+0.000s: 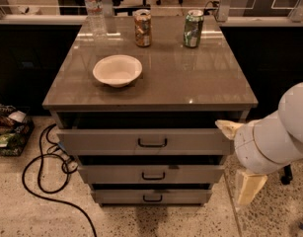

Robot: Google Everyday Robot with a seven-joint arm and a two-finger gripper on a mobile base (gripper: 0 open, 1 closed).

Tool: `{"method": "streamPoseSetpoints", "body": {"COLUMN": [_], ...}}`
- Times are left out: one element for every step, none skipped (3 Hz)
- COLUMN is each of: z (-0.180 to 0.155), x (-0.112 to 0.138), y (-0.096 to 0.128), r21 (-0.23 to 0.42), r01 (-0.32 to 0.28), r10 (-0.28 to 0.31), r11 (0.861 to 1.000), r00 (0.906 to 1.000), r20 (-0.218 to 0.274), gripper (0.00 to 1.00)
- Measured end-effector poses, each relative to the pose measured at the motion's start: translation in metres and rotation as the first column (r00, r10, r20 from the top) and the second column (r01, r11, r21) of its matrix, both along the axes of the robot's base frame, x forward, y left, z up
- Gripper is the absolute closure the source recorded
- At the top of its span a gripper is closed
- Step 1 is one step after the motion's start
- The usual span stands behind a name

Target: Open bottom drawer

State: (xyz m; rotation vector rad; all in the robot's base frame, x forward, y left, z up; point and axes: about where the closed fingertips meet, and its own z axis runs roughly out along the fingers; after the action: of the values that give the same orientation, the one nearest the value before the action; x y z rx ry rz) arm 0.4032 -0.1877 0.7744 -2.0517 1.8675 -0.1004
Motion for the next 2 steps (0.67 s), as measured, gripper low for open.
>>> {"method": "streamPoseSetpoints", "body": {"z": [-0.021, -0.064], "x": [-0.002, -0.013], "y": [0.008, 0.024], "r21": [-0.003, 0.002], "r01": [-0.008, -0.014], "r10": [0.008, 0.014], "r11": [1.000, 1.000], "r00": [0.9998, 0.9982], "r20": [-0.019, -0.058], "gripper": [0.00, 0.00]}}
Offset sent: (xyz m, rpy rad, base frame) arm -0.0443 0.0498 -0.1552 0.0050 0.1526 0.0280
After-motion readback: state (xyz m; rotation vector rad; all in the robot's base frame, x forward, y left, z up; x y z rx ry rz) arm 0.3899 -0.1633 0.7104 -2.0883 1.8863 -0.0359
